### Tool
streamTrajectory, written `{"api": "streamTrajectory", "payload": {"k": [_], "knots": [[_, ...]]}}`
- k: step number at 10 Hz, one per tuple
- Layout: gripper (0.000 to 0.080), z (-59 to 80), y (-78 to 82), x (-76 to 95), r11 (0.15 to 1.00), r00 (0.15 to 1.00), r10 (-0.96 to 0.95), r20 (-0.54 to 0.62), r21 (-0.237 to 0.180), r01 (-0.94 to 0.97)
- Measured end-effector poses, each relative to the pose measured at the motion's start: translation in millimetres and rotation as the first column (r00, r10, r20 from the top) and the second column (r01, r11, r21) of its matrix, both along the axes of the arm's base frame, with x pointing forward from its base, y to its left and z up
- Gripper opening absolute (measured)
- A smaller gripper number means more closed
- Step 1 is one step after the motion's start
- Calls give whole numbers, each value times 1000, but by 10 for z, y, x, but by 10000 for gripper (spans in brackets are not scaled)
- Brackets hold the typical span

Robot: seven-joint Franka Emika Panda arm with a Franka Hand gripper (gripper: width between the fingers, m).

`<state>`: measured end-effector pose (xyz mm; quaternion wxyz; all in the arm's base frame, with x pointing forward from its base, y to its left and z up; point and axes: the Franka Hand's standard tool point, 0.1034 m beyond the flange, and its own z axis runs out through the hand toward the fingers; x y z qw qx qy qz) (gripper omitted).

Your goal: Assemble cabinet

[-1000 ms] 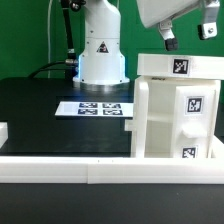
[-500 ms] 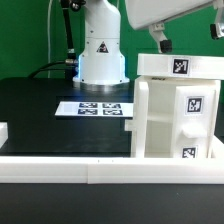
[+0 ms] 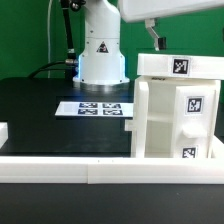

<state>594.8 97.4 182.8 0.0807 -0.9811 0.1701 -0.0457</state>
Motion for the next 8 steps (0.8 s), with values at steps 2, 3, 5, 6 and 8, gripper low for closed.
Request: {"api": "streamTrajectory", "payload": {"k": [2, 3, 5, 6, 8], "knots": [[797, 1, -14, 20, 989, 990, 143, 9, -25, -143], [797, 1, -15, 21, 983, 983, 181, 14, -30, -181], [797, 1, -20, 22, 958, 958, 286, 26, -46, -285], [797, -1, -26, 20, 912, 913, 407, 30, -78, -404], [797, -7, -12, 10, 805, 810, 586, 20, -134, -579]]}}
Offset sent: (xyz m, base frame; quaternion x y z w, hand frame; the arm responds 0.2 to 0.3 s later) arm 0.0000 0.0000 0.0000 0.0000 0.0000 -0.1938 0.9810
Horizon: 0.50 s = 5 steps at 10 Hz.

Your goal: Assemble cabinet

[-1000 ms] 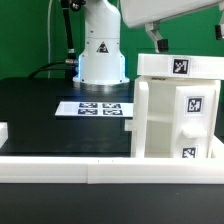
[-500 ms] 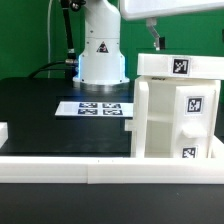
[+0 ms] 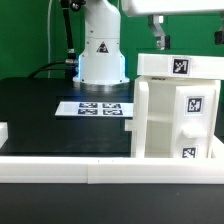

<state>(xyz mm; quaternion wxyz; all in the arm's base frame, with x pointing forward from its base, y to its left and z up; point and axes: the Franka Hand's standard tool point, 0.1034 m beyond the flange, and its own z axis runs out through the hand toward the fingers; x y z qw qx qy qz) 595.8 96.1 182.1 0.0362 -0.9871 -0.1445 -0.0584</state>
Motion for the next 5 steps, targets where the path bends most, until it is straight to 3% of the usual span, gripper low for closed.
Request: {"api": "streamTrajectory", "payload": {"k": [5], "knots": [[797, -10, -31, -4, 907, 910, 414, 8, -90, -411]]}}
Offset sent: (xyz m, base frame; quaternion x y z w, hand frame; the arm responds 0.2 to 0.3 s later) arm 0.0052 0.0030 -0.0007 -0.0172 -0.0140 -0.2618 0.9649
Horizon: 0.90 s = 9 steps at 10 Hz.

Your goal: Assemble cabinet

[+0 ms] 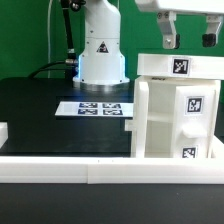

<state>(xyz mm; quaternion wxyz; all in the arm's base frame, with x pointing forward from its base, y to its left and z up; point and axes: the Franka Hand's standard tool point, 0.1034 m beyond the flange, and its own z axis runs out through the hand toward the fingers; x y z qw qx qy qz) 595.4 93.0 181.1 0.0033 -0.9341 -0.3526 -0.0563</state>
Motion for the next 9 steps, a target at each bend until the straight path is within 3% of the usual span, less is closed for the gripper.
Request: {"api": "streamTrajectory", "payload": {"k": [6, 9], "knots": [[797, -131, -153, -50, 945, 946, 323, -9, -39, -324], [797, -221, -159, -66, 948, 949, 315, -20, -39, -316]]}}
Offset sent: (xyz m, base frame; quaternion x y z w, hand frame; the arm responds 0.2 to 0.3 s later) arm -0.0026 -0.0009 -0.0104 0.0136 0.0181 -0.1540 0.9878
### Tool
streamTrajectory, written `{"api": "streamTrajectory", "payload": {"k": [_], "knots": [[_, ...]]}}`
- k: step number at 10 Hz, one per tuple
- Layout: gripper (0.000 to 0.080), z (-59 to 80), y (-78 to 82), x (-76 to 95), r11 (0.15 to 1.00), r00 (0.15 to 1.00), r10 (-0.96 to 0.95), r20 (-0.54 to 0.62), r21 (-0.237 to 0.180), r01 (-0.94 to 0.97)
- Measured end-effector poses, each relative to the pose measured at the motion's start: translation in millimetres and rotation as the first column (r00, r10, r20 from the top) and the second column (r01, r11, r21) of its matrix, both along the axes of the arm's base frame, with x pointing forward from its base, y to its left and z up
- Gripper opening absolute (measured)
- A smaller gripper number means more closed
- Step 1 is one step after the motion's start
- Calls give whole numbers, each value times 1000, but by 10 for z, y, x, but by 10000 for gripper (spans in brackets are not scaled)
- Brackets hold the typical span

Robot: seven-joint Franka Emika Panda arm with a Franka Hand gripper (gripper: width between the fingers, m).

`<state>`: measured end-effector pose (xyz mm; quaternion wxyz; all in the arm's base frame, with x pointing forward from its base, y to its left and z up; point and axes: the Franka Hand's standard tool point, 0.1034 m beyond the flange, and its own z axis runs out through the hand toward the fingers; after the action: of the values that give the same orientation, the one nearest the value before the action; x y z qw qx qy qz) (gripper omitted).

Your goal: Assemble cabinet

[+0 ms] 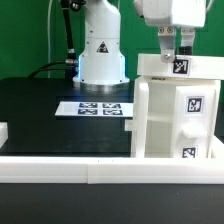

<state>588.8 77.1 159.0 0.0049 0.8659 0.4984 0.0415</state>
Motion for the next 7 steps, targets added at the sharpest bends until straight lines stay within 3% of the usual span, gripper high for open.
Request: {"api": "streamTrajectory", "payload": {"k": [2, 3, 4, 7], "knots": [[771, 0, -13, 2, 1000, 1000, -2, 0, 0, 2], [599, 0, -28, 3, 1000, 1000, -5, 0, 0, 5], [557, -1, -40, 4, 1000, 1000, -7, 0, 0, 7], [557, -1, -57, 6, 999, 999, -44, -1, 3, 44]]}}
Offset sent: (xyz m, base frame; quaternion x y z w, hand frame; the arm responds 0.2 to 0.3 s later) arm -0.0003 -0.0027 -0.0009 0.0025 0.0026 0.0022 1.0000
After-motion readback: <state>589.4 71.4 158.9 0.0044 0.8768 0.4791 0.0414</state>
